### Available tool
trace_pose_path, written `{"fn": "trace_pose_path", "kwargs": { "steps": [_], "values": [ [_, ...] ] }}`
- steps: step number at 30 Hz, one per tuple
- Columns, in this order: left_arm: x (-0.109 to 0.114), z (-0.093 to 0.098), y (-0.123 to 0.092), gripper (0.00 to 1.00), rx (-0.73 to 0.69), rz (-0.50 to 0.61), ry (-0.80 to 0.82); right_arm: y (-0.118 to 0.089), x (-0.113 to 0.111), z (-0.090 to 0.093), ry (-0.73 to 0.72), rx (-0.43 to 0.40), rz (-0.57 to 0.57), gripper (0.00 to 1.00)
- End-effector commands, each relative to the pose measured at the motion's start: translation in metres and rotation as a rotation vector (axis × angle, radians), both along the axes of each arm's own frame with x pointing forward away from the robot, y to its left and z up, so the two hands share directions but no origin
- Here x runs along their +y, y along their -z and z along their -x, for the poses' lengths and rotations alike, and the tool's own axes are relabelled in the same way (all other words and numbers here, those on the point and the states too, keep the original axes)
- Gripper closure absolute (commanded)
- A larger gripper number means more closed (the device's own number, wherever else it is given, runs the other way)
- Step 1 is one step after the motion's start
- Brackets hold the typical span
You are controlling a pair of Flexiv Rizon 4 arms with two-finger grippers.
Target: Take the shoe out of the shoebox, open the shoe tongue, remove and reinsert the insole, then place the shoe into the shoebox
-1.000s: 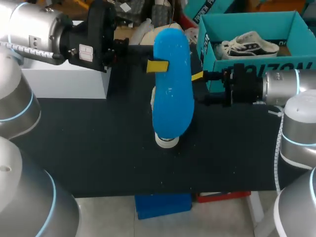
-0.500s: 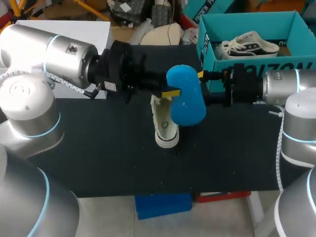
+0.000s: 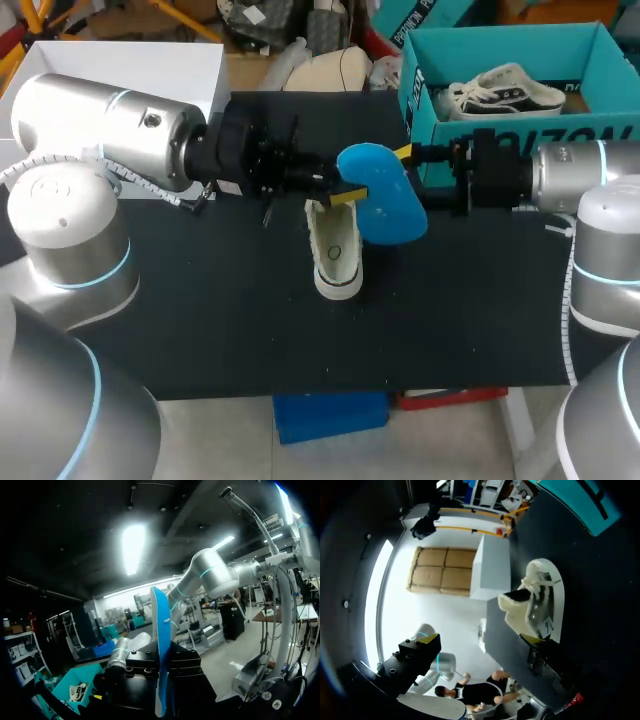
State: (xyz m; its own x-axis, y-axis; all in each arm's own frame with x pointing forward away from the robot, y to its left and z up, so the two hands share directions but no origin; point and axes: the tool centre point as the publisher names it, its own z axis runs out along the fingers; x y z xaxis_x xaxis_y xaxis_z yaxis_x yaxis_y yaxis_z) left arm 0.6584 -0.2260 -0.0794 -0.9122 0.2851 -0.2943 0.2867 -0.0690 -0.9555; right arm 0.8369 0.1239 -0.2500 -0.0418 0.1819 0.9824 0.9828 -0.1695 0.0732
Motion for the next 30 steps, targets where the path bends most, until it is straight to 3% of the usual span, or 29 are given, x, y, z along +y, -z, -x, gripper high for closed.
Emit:
{"fn": "trace_pose_path", "kwargs": {
  "steps": [1, 7, 10, 12, 13, 15, 19, 21, 23, 24, 28, 30],
  "values": [
    [-0.001, 0.001, 0.000, 1.00, -0.002, 0.000, -0.004, 0.001, 0.001, 0.000, 0.003, -0.001, 0.000, 0.00],
    [-0.001, 0.001, 0.000, 1.00, -0.002, 0.000, -0.004, 0.001, 0.001, 0.000, 0.003, -0.001, 0.000, 0.00],
    [0.011, 0.028, 0.010, 1.00, -0.143, 0.069, 0.029, 0.001, 0.001, 0.000, 0.003, -0.001, 0.000, 0.00],
    [0.020, 0.040, 0.024, 1.00, -0.240, 0.053, 0.006, 0.001, 0.001, 0.000, 0.003, -0.001, 0.000, 0.00],
    [0.026, 0.046, 0.031, 1.00, -0.230, 0.104, 0.043, 0.001, 0.001, 0.000, 0.003, -0.001, 0.000, 0.00],
    [0.033, 0.050, 0.048, 1.00, -0.323, 0.050, 0.000, 0.001, 0.001, 0.000, 0.003, -0.001, 0.000, 0.00],
    [0.043, 0.052, 0.081, 1.00, -0.473, 0.064, 0.004, 0.001, 0.001, 0.000, 0.003, -0.001, 0.000, 0.00],
    [0.047, 0.052, 0.099, 1.00, -0.561, 0.018, -0.026, 0.001, 0.001, 0.000, 0.003, -0.001, 0.000, 0.00],
    [0.051, 0.051, 0.115, 1.00, -0.583, 0.057, -0.022, 0.001, 0.001, 0.000, 0.003, -0.001, 0.000, 0.00],
    [0.052, 0.048, 0.127, 1.00, -0.682, 0.017, -0.057, 0.001, 0.001, 0.000, 0.003, -0.001, 0.000, 0.00],
    [0.058, 0.039, 0.160, 1.00, -0.722, 0.085, -0.052, 0.001, 0.001, 0.000, 0.003, -0.001, 0.000, 0.00],
    [0.060, 0.032, 0.175, 1.00, -0.807, 0.065, -0.075, 0.001, 0.001, 0.000, 0.003, -0.001, 0.000, 0.00]
  ]
}}
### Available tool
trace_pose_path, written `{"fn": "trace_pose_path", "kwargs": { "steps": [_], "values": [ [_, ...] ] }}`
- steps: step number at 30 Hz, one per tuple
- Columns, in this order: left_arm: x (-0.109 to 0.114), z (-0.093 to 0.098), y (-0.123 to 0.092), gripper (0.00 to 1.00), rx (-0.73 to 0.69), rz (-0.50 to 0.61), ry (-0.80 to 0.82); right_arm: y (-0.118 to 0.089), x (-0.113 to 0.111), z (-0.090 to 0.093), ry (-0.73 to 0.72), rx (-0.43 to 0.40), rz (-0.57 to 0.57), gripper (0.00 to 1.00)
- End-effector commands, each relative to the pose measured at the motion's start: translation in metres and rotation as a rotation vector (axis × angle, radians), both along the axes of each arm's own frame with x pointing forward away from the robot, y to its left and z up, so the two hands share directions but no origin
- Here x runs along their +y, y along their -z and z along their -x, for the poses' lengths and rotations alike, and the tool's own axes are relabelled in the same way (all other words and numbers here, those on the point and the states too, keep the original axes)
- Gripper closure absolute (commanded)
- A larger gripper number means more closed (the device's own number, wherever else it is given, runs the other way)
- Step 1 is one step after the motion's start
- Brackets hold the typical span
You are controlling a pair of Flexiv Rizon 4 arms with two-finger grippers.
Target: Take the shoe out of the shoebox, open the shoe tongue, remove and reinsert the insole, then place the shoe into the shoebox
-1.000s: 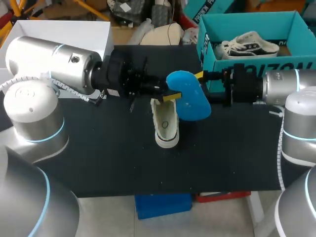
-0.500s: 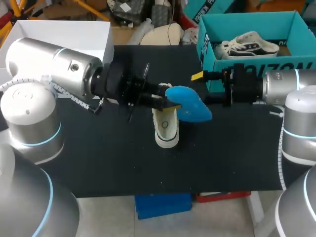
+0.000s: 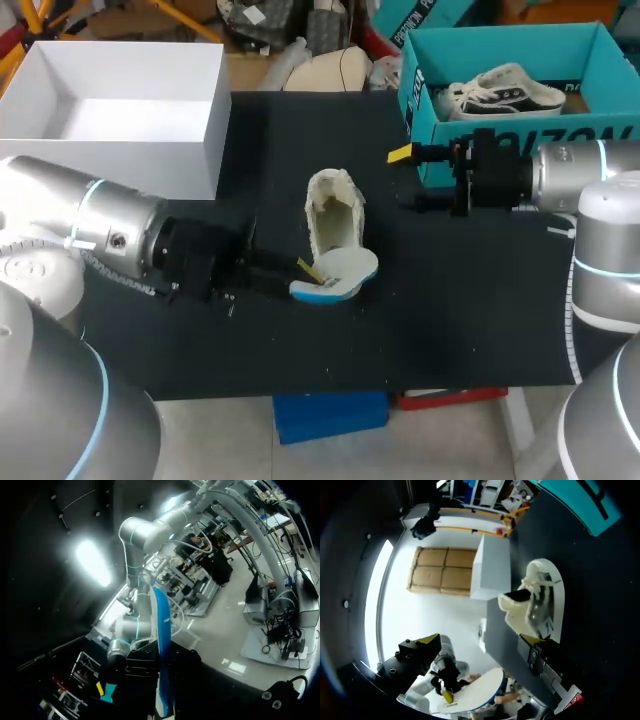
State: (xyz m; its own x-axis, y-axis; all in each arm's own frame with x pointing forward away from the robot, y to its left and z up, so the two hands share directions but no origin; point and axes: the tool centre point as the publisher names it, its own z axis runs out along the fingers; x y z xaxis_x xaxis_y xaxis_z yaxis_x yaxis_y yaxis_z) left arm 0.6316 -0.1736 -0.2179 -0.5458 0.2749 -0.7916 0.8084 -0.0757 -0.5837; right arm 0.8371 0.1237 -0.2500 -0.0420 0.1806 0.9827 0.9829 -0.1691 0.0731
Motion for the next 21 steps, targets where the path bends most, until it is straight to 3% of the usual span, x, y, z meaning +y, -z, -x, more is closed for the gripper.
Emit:
{"fn": "trace_pose_path", "kwargs": {
  "steps": [1, 11, 21],
  "values": [
    [0.009, 0.001, 0.043, 1.00, -0.142, 0.101, -0.035, 0.001, 0.001, 0.000, 0.003, 0.000, 0.001, 0.00],
    [0.016, -0.034, 0.090, 1.00, -0.496, 0.097, -0.162, 0.001, 0.001, 0.000, 0.003, 0.000, 0.001, 0.00],
    [0.012, -0.059, 0.092, 1.00, -0.685, 0.095, -0.209, 0.001, 0.001, 0.000, 0.003, 0.000, 0.001, 0.00]
  ]
}}
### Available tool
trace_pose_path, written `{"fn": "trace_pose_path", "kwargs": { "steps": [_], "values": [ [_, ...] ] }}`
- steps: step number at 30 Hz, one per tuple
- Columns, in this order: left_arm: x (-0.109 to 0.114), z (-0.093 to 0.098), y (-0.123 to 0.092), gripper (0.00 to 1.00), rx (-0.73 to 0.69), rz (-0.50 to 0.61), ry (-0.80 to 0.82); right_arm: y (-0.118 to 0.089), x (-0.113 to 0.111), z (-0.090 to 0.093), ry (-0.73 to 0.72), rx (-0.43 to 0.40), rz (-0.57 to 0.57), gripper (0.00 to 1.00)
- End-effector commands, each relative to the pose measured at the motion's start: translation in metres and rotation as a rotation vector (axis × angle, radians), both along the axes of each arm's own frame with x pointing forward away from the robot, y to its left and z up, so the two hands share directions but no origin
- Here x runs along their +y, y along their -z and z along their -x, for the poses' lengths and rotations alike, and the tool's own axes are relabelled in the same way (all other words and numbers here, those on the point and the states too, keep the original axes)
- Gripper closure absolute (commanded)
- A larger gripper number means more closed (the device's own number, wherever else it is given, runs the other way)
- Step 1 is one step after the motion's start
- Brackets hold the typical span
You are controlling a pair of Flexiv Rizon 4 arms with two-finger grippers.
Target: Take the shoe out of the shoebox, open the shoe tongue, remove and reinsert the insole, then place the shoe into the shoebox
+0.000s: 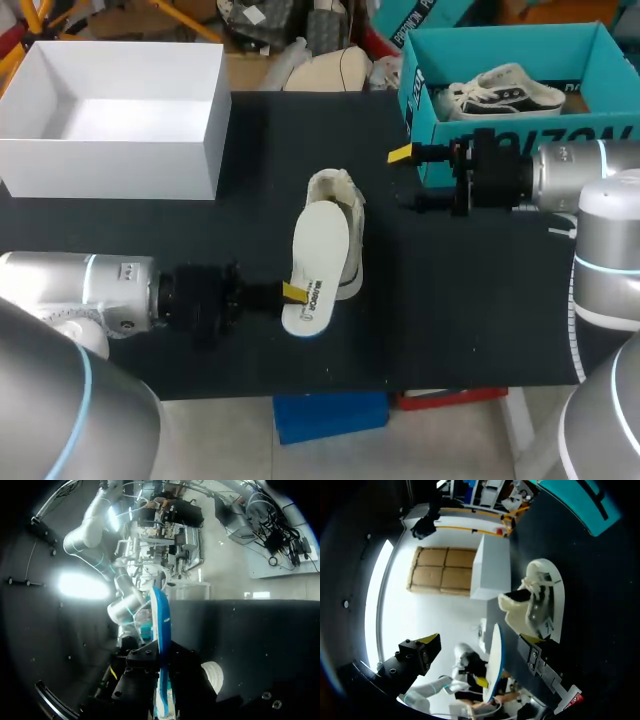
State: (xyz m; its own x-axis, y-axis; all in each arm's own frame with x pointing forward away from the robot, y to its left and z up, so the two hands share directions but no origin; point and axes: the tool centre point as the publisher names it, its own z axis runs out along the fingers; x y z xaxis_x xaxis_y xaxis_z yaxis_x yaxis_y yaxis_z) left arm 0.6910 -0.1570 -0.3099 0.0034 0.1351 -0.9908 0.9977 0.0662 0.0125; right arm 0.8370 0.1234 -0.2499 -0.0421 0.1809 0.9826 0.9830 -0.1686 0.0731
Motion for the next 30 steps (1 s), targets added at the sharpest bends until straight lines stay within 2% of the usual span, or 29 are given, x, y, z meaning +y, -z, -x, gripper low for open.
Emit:
{"fn": "trace_pose_path", "kwargs": {
  "steps": [1, 9, 15, 30],
  "values": [
    [-0.005, -0.001, -0.001, 1.00, -0.061, 0.005, -0.036, 0.001, 0.002, 0.000, 0.004, 0.000, 0.001, 0.00],
    [-0.010, -0.023, -0.004, 1.00, -0.076, 0.004, -0.057, 0.001, 0.002, 0.000, 0.004, 0.000, 0.001, 0.00],
    [-0.012, -0.041, -0.014, 1.00, -0.079, 0.006, -0.066, 0.001, 0.002, 0.000, 0.004, 0.000, 0.001, 0.00],
    [-0.012, -0.041, -0.014, 1.00, -0.079, 0.006, -0.066, 0.001, 0.002, 0.000, 0.004, 0.000, 0.001, 0.00]
  ]
}}
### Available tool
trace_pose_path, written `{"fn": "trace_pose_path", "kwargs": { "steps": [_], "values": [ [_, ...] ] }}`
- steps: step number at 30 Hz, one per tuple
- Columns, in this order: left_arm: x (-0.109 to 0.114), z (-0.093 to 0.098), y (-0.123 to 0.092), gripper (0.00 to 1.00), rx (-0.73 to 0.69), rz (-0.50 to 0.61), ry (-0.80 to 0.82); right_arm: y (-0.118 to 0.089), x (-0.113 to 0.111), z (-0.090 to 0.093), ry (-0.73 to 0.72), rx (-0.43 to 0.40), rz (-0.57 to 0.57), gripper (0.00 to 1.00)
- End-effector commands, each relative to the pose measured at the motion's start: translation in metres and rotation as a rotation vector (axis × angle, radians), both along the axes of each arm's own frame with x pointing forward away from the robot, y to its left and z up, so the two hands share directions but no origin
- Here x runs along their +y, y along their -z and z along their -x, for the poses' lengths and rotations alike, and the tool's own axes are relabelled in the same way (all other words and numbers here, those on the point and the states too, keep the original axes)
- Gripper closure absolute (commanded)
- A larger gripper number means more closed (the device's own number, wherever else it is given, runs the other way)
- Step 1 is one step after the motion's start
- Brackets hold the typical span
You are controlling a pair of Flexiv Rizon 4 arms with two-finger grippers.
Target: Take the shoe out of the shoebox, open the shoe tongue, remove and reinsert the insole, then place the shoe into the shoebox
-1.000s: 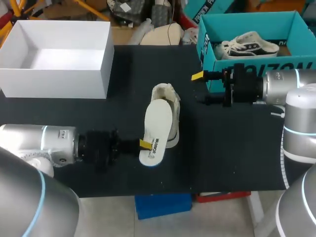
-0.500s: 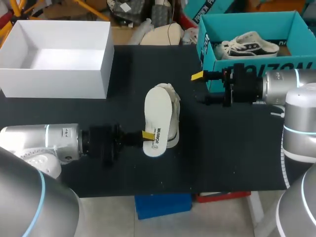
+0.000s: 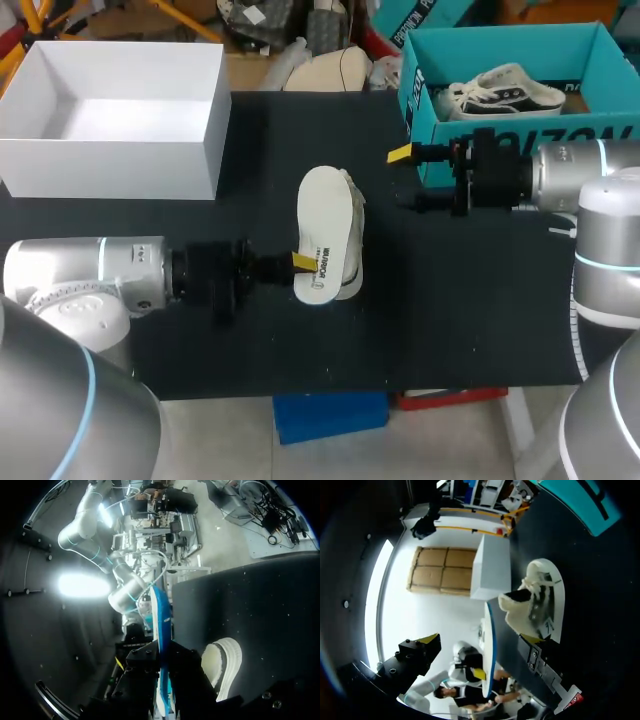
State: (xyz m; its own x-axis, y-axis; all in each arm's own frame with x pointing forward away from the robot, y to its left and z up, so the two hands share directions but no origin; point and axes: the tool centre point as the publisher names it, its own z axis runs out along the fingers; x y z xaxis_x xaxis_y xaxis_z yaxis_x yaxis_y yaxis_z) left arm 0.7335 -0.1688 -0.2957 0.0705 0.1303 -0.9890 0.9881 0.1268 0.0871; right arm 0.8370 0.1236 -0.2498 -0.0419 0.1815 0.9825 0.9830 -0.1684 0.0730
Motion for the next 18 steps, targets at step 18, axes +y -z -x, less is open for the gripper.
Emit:
{"fn": "trace_pose_path", "kwargs": {
  "steps": [18],
  "values": [
    [0.006, -0.009, -0.008, 1.00, -0.029, -0.002, -0.030, 0.001, 0.002, 0.000, 0.004, -0.001, 0.000, 0.00]
  ]
}}
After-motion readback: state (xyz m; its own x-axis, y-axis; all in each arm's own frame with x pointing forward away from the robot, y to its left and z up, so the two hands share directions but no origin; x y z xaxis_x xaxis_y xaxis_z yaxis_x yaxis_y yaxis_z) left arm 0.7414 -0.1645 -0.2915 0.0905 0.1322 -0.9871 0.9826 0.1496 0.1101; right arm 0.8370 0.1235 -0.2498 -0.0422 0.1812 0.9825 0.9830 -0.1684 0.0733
